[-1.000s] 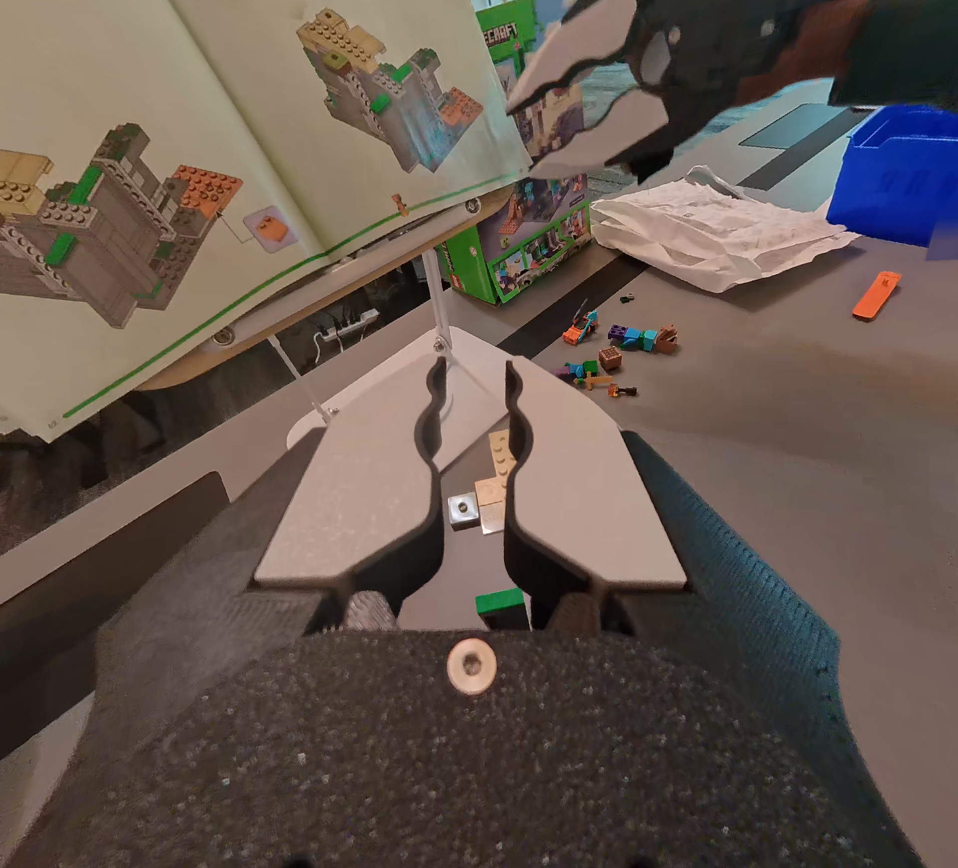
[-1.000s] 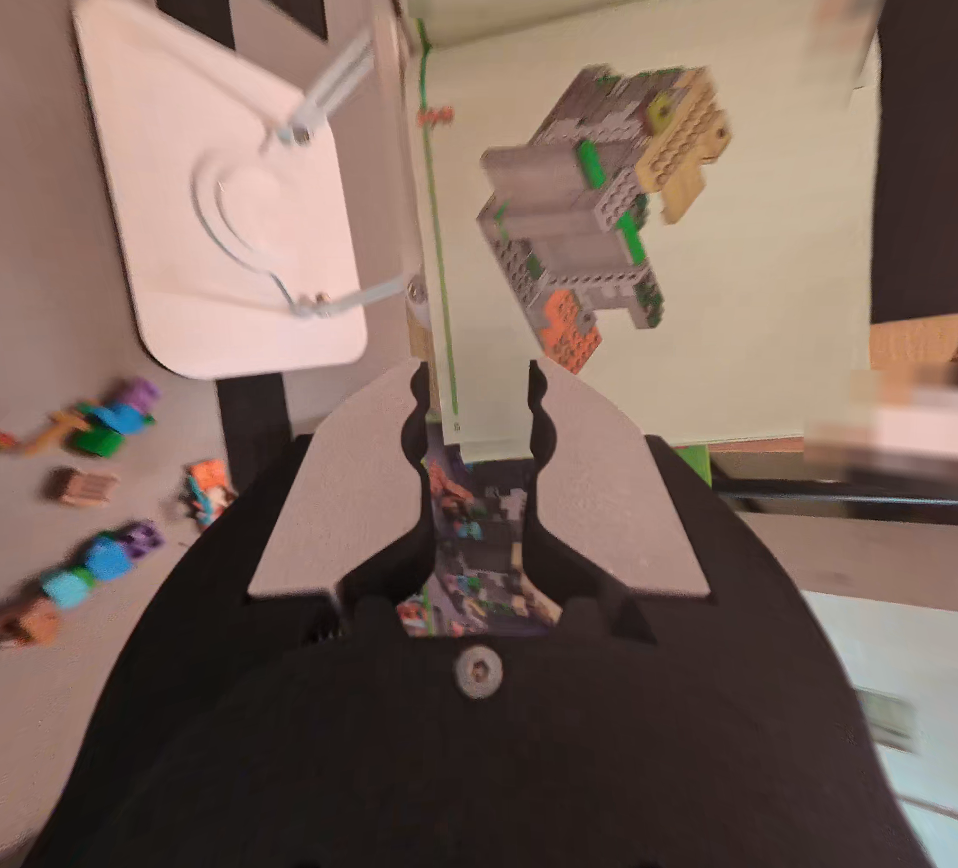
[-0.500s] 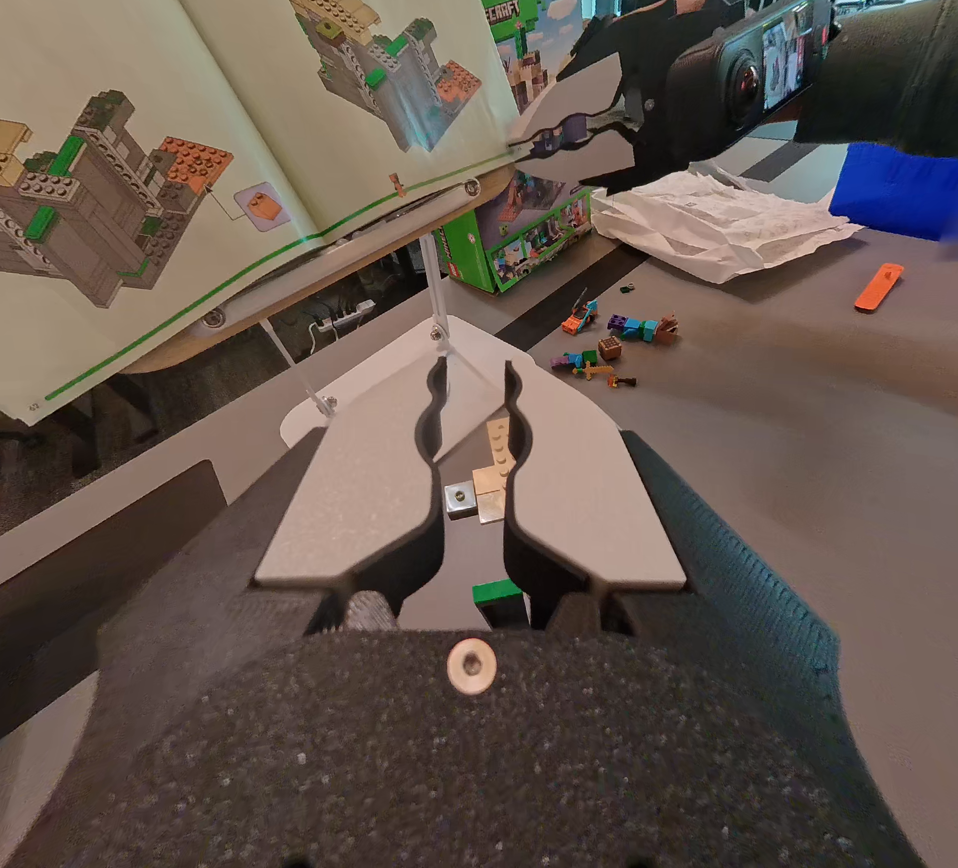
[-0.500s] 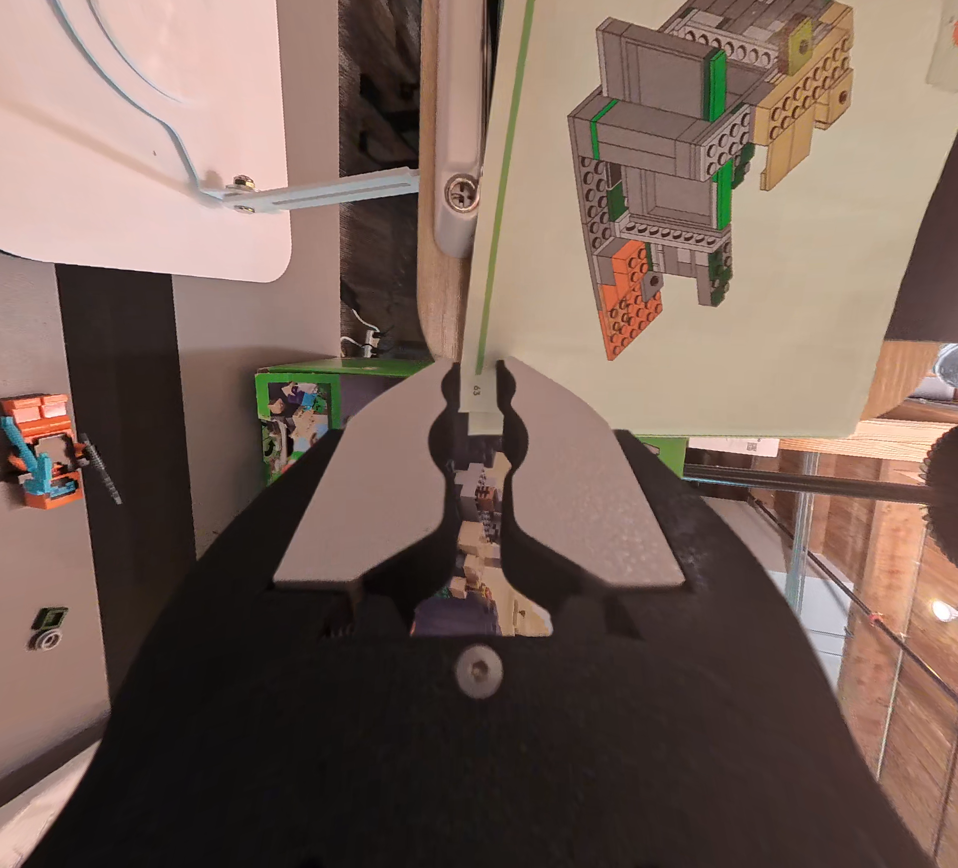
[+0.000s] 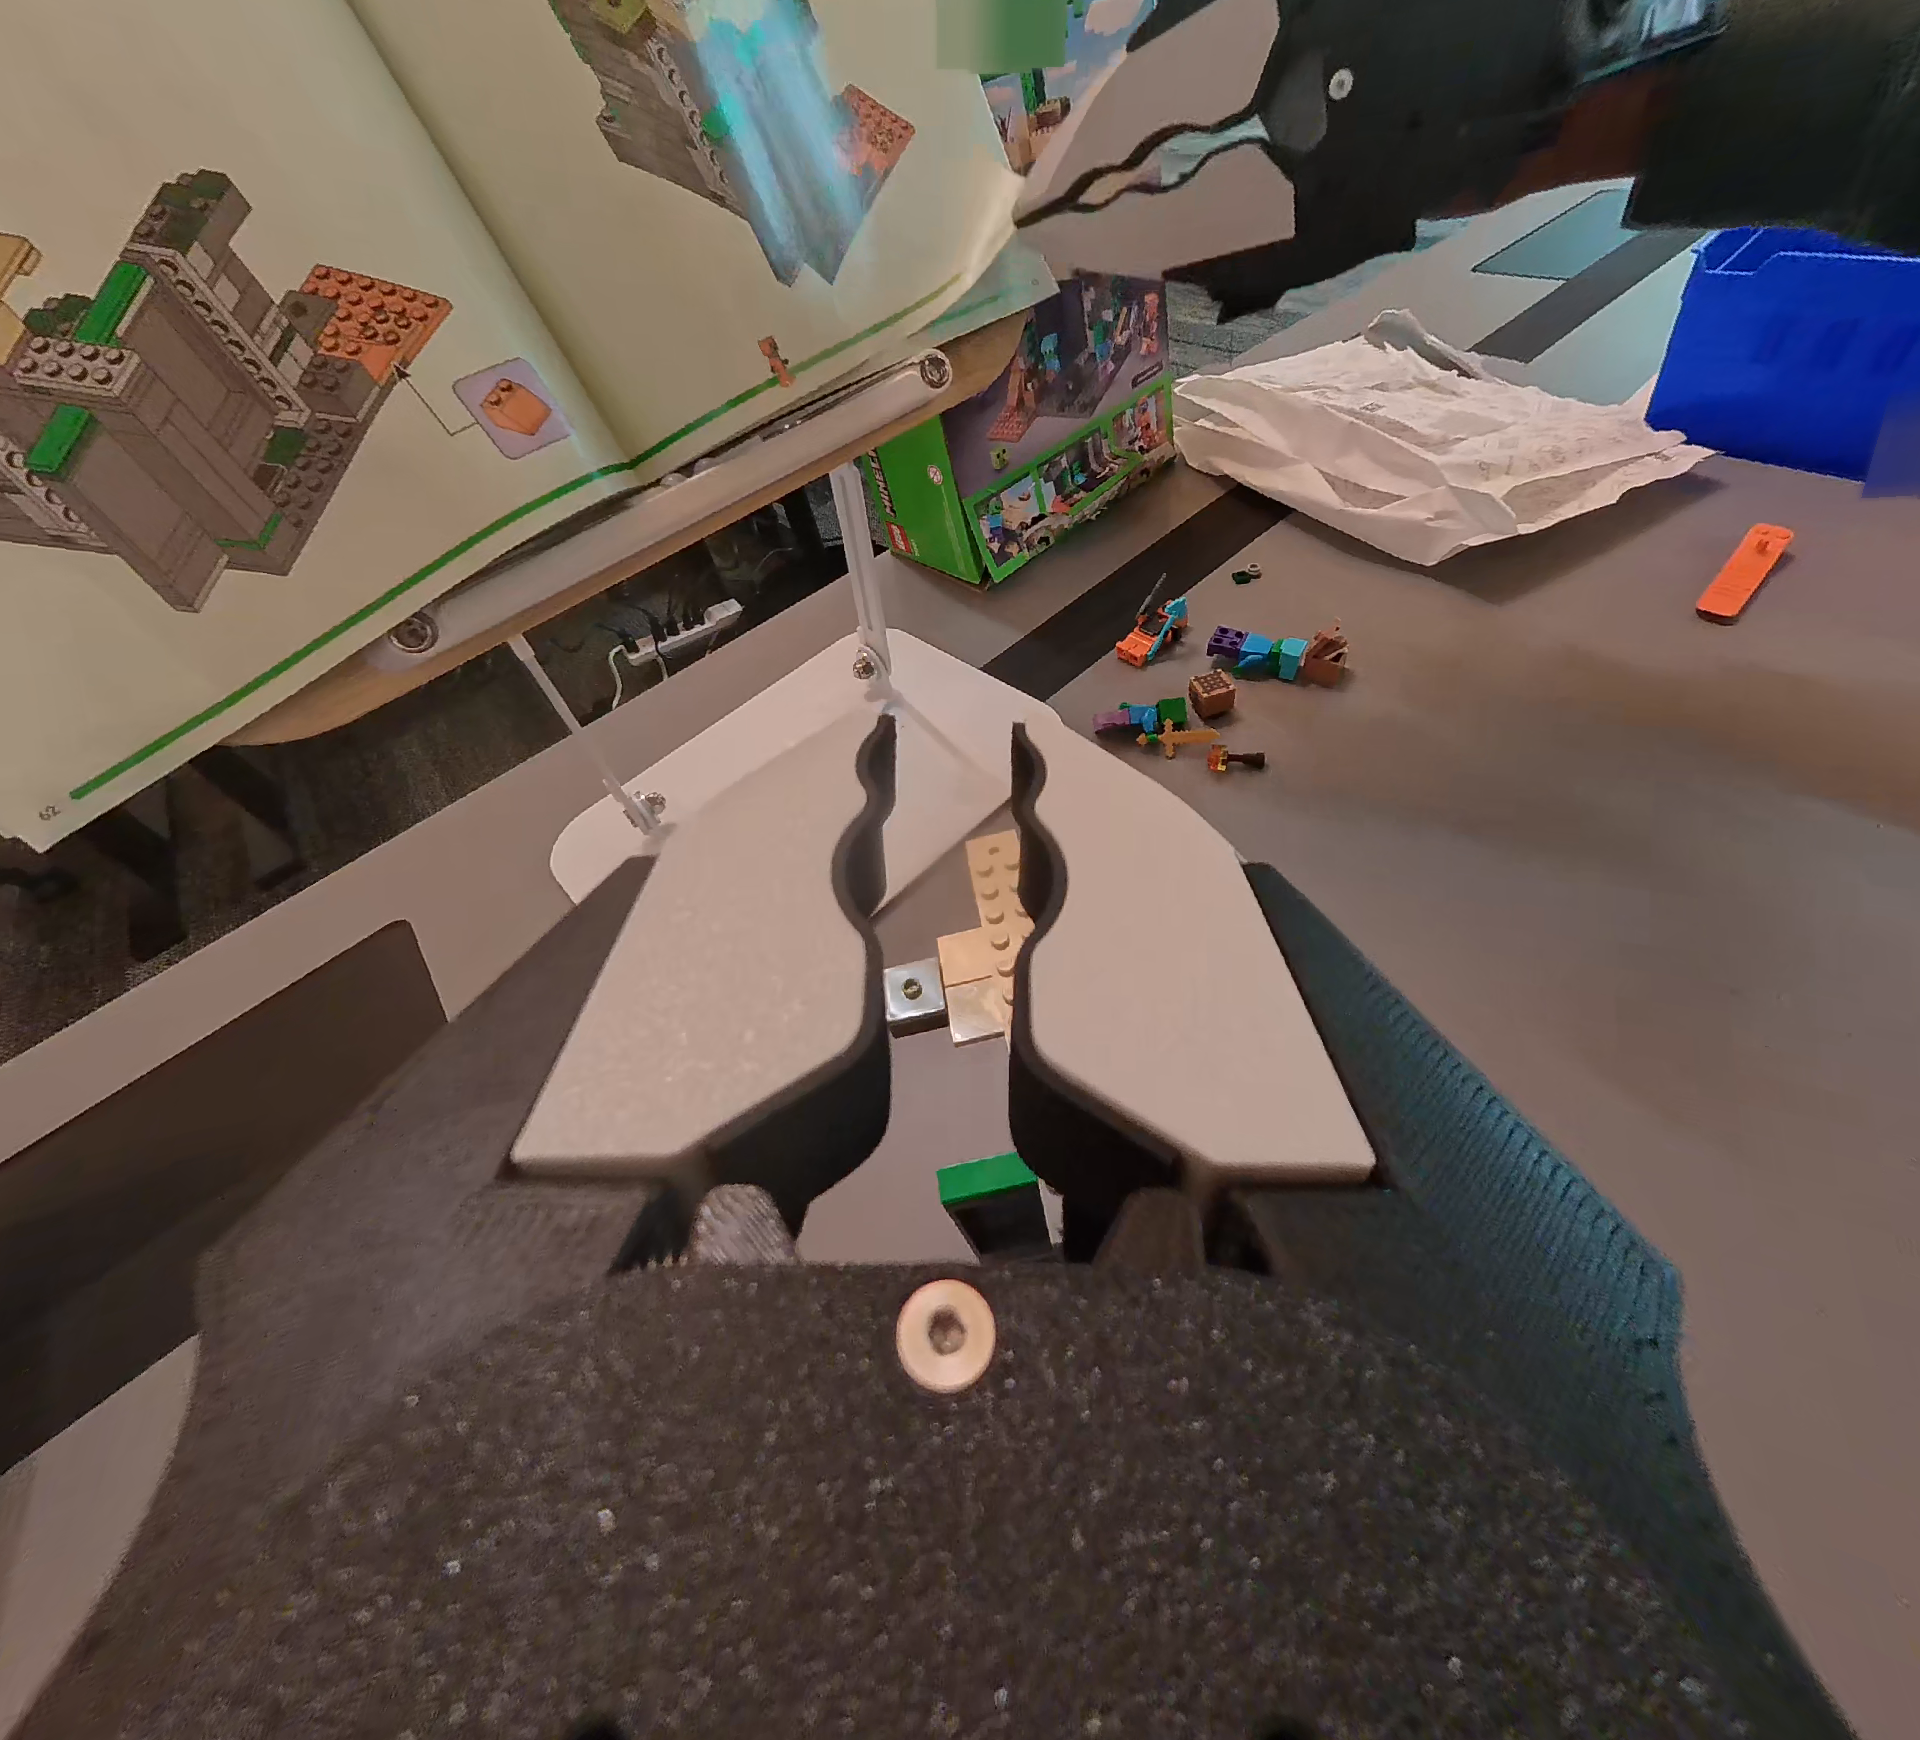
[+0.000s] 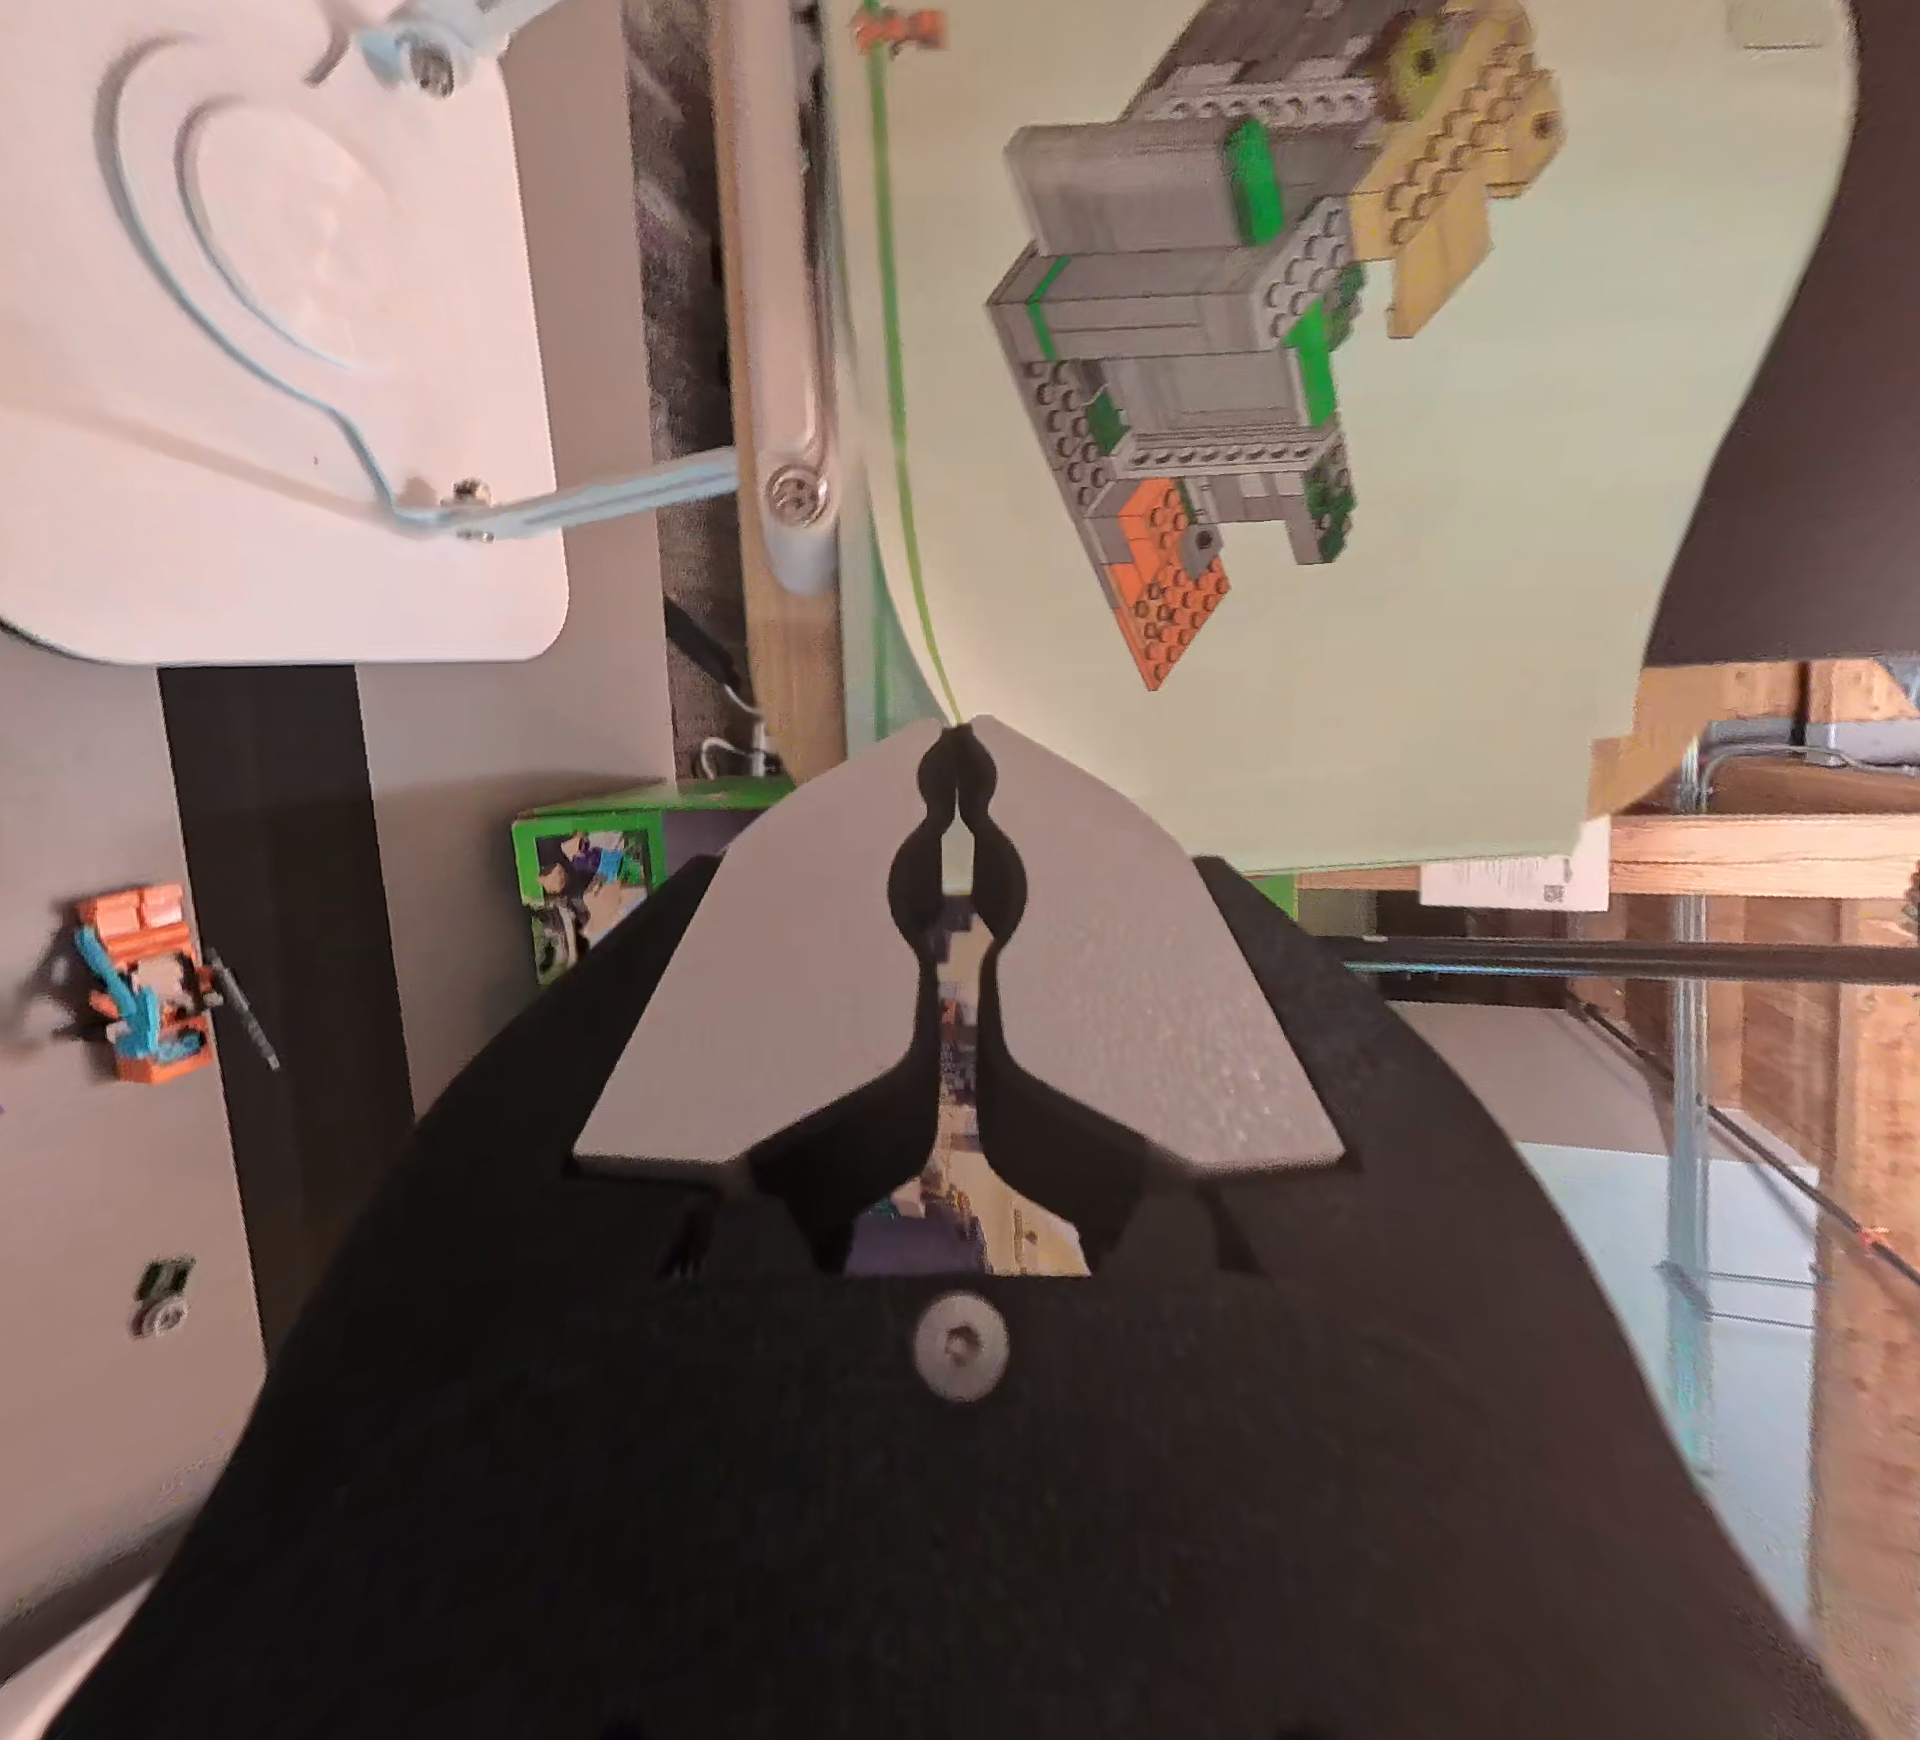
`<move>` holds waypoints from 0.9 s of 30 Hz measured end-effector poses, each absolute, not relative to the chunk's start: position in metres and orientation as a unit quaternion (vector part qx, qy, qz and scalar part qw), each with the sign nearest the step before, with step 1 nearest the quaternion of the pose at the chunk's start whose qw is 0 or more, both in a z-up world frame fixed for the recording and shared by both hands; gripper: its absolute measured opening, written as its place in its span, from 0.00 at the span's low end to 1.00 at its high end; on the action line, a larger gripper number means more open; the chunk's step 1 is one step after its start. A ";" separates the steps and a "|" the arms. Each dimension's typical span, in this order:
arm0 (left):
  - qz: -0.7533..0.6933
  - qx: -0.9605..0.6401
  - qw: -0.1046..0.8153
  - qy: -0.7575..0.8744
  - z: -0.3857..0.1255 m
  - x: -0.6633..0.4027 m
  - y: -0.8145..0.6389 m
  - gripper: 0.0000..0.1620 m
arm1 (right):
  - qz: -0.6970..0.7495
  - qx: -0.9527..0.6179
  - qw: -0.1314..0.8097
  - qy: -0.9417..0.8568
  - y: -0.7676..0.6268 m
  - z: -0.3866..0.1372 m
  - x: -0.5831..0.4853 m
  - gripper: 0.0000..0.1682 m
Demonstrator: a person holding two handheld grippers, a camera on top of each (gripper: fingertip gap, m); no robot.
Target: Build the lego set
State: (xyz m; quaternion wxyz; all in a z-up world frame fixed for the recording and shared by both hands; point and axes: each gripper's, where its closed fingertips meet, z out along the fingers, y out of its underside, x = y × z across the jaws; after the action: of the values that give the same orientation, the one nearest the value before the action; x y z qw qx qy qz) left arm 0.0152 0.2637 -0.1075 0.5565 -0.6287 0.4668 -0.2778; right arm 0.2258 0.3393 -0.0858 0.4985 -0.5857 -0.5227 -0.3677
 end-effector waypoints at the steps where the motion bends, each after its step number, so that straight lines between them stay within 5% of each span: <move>1: -0.277 -0.629 0.557 0.467 -0.107 0.015 0.264 0.13 | -0.359 -0.586 0.511 -0.516 0.338 -0.081 0.222 0.00; 12: -0.277 -0.624 0.561 0.468 -0.104 0.018 0.262 0.15 | -0.253 -0.585 0.615 -0.464 0.338 -0.043 0.167 0.00; 19: -0.279 -0.627 0.561 0.463 -0.104 0.014 0.265 0.15 | -0.285 -0.580 0.578 -0.499 0.336 -0.052 0.178 0.00; 21: -0.280 -0.627 0.561 0.463 -0.104 0.014 0.265 0.15 | -0.303 -0.594 0.538 -0.515 0.338 -0.073 0.190 0.19; 27: -0.279 -0.627 0.560 0.464 -0.104 0.014 0.264 0.15 | -0.380 -0.582 0.473 -0.541 0.345 -0.111 0.221 0.23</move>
State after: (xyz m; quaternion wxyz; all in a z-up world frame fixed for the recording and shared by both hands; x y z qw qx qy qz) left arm 0.0145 0.2644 -0.1044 0.5602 -0.6273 0.4636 -0.2789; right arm 0.2208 0.3447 -0.1113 0.4734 -0.5824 -0.5407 -0.3800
